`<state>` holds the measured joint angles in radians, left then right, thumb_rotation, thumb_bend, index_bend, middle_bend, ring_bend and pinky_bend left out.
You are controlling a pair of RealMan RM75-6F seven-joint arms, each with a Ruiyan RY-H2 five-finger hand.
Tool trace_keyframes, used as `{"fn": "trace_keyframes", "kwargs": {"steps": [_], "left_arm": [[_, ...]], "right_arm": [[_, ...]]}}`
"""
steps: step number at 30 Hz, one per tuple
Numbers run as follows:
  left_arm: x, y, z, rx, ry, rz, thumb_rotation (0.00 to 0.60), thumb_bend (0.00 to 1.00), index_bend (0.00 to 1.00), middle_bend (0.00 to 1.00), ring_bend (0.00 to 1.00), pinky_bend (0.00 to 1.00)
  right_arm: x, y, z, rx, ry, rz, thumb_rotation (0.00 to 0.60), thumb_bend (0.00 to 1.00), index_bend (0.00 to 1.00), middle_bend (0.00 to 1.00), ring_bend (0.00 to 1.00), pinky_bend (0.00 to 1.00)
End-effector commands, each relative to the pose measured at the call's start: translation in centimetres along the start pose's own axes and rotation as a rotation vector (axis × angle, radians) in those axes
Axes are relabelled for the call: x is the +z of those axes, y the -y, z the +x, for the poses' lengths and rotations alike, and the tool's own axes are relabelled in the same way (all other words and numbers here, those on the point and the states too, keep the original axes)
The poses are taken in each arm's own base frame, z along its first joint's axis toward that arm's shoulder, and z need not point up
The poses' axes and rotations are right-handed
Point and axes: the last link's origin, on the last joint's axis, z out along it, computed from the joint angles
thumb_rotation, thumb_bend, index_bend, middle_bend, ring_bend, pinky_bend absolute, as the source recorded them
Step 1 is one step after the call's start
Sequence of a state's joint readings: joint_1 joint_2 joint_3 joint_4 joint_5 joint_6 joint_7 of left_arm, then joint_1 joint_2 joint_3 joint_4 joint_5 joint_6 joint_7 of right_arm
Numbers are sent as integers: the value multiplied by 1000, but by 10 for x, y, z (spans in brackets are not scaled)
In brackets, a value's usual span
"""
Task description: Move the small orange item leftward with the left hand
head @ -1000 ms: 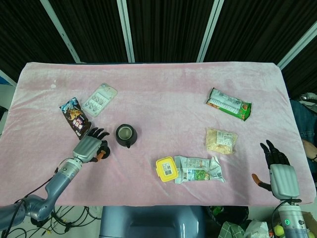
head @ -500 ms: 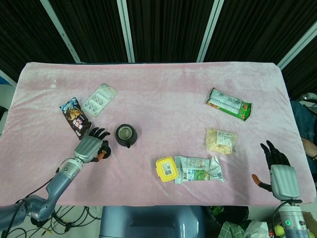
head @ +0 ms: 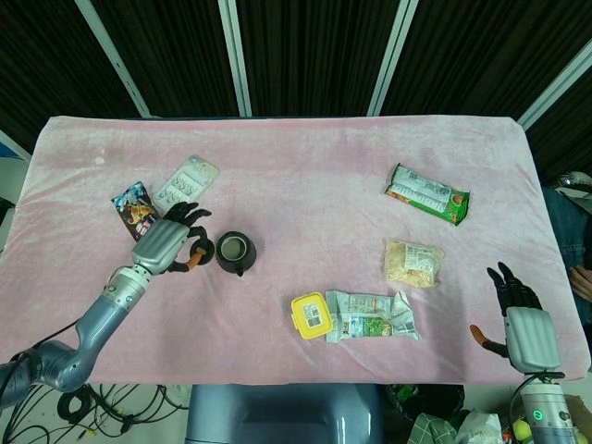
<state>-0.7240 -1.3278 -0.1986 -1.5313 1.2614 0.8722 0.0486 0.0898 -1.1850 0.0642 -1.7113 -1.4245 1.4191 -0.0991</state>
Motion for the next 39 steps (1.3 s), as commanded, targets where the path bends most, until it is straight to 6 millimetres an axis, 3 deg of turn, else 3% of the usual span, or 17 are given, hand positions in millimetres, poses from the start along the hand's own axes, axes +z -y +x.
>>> {"fn": "trace_keyframes", "kwargs": {"steps": [1,7,11,33,37,39], "left_arm": [[19,-6,6,-5,-4,-11,600,423,587,144,2,0],[52,-18,-4,17,38,-12,600,423,587,144,2,0],[62,-21,-15,25,66,-1,600,423,585,144,2,0],[69,-18,-53,29,127,17,600,423,579,143,2,0],[69,-18,-54,38,133,19,600,400,479,139,2,0],[69,-17,-55,45,140,22,600,377,359,133,1,0]], "right_arm": [[0,0,0,0,-1,0,600,148,53,0,116,157],[1,-1,0,-3,-4,-4,600,148,53,0,116,158],[1,-2,1,-2,-3,-7,600,149,53,0,116,157],[2,-2,1,-4,-2,-3,600,148,53,0,116,157],[2,-2,1,-4,-1,-3,600,148,53,0,116,158],[2,-2,1,-4,-2,-3,600,148,53,0,116,157]]}}
